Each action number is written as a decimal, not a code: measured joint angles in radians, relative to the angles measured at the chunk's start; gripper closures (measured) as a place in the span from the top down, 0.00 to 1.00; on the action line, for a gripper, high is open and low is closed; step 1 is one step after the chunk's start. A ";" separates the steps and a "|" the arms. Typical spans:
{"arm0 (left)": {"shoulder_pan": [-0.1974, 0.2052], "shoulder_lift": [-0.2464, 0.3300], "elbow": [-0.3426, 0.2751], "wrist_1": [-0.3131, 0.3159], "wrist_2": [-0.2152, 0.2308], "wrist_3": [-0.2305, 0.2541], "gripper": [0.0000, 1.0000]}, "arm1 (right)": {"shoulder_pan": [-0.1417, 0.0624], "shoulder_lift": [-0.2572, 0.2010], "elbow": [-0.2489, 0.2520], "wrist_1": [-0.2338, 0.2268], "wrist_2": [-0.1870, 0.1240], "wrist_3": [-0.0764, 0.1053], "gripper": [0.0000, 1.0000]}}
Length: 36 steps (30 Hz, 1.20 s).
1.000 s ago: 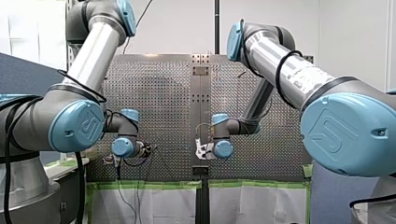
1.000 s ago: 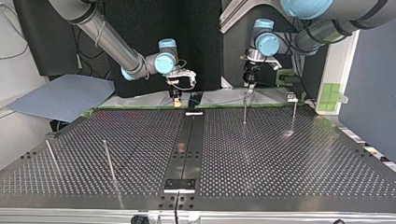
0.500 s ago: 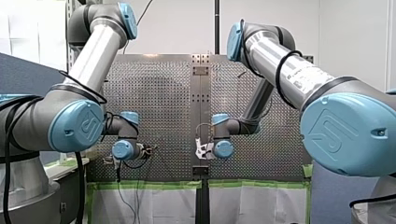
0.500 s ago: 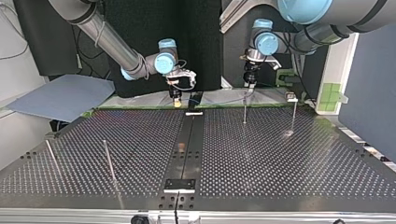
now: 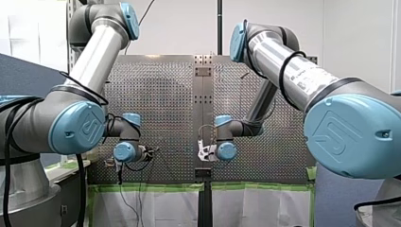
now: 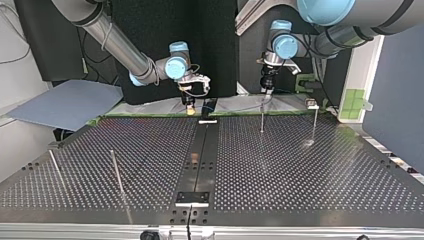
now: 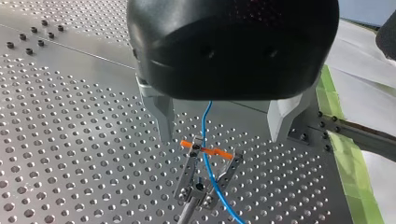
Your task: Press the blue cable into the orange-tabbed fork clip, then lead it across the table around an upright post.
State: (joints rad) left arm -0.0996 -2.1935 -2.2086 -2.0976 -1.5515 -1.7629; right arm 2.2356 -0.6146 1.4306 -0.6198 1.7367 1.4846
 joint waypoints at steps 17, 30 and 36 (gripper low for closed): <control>-0.012 0.002 0.001 -0.042 0.003 0.039 1.00 | -0.005 0.000 0.000 0.001 -0.006 0.007 0.00; -0.073 0.001 0.019 -0.086 0.000 0.104 1.00 | -0.006 0.000 0.000 0.001 -0.009 0.007 0.00; -0.109 0.001 0.054 -0.085 -0.020 0.074 1.00 | -0.007 0.000 0.000 0.001 -0.010 0.007 0.00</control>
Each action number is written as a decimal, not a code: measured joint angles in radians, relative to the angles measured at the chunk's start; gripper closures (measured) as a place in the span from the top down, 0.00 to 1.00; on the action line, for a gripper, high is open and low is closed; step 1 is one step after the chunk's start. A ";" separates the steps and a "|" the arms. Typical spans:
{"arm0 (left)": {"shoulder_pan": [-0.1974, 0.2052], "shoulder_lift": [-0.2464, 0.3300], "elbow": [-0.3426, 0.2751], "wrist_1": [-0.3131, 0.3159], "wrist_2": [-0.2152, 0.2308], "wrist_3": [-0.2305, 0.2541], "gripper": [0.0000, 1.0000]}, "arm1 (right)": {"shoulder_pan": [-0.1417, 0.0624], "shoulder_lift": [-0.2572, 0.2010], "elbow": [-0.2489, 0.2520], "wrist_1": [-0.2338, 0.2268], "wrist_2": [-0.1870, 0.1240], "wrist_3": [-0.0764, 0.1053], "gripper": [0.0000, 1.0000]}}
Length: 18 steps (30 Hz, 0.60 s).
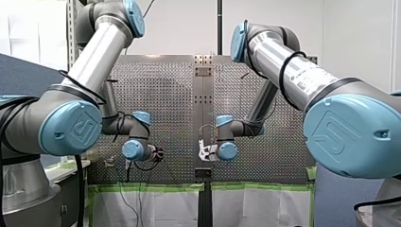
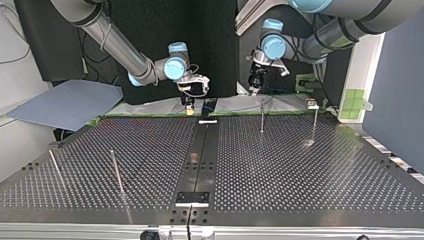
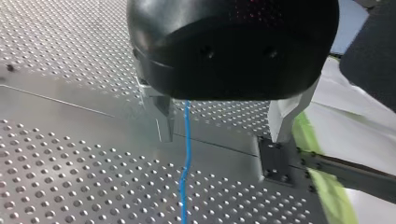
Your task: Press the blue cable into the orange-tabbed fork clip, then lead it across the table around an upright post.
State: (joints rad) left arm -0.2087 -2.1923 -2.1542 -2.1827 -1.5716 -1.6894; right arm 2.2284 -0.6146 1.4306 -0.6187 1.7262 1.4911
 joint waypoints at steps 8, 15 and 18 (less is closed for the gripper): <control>-0.044 -0.001 0.050 0.003 -0.066 -0.035 1.00 | 0.000 0.000 0.000 -0.001 0.000 0.000 0.00; -0.062 -0.006 0.082 -0.008 -0.115 -0.057 1.00 | -0.001 0.000 0.000 -0.001 0.000 -0.001 0.00; -0.065 -0.009 0.094 -0.012 -0.125 -0.060 1.00 | -0.001 0.000 0.000 -0.001 0.000 -0.001 0.00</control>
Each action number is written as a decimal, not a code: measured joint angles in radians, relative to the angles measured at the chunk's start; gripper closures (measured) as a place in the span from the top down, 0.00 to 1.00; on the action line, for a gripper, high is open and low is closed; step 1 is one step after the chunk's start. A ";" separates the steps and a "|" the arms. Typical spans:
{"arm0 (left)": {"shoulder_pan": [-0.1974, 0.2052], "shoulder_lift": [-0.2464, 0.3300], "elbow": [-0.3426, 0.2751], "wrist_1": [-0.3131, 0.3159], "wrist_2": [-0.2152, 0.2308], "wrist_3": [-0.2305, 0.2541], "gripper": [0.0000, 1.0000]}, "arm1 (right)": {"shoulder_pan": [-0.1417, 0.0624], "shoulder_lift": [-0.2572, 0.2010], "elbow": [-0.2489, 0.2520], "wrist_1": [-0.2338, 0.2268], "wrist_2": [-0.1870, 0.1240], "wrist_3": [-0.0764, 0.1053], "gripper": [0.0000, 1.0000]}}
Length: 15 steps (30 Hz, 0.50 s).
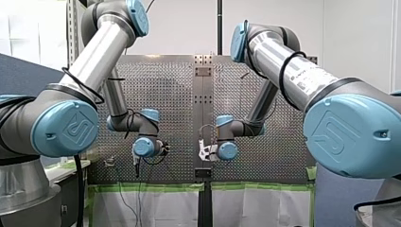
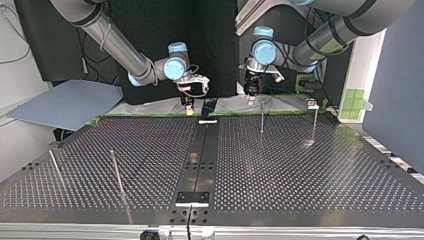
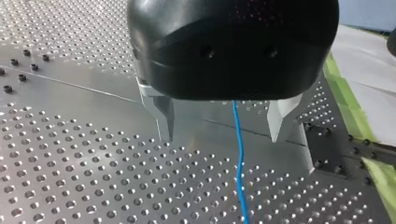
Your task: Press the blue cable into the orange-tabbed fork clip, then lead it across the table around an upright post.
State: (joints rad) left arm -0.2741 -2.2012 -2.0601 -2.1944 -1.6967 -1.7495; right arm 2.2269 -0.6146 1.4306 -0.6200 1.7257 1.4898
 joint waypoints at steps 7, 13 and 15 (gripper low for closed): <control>-0.001 -0.002 0.054 -0.034 -0.012 -0.003 1.00 | 0.000 0.000 0.000 0.000 -0.006 0.000 0.00; -0.002 -0.003 0.091 -0.070 -0.013 -0.013 1.00 | 0.000 0.000 0.000 0.001 -0.009 0.000 0.00; -0.002 -0.007 0.093 -0.081 -0.013 -0.013 1.00 | 0.000 0.000 0.000 0.002 -0.009 0.000 0.00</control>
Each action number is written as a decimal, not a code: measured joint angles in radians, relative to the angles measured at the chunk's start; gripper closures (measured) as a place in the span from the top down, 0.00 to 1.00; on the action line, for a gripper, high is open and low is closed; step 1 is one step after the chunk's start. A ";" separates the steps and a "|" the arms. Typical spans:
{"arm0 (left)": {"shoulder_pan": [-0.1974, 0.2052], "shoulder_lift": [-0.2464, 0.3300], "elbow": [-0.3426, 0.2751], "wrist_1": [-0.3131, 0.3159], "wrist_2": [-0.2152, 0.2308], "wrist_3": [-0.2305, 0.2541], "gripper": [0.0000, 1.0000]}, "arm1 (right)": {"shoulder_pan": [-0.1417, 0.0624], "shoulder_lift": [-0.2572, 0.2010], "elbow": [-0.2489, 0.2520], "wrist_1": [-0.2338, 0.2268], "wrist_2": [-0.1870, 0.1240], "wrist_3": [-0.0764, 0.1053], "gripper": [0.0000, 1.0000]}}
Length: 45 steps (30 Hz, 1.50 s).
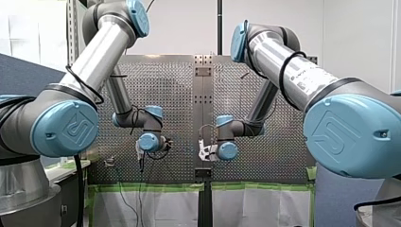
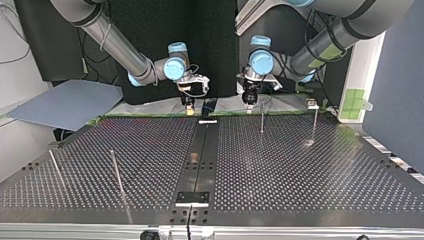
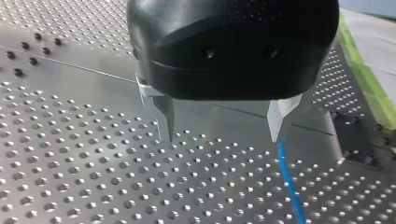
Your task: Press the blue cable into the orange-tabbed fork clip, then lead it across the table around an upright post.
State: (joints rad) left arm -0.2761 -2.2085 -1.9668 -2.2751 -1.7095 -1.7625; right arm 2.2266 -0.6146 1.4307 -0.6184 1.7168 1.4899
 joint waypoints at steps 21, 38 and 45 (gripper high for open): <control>-0.012 -0.110 0.078 -0.003 -0.086 0.025 1.00 | 0.000 0.000 0.000 0.006 -0.002 -0.007 0.00; -0.017 -0.112 0.096 -0.003 -0.096 0.030 1.00 | -0.003 0.000 0.000 0.006 -0.002 -0.009 0.00; -0.019 -0.112 0.096 -0.007 -0.096 0.059 0.22 | -0.003 0.000 0.000 0.007 -0.002 -0.010 0.00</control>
State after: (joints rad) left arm -0.2946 -2.3201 -1.8708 -2.2820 -1.8053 -1.7033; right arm 2.2235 -0.6146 1.4306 -0.6118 1.7152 1.4802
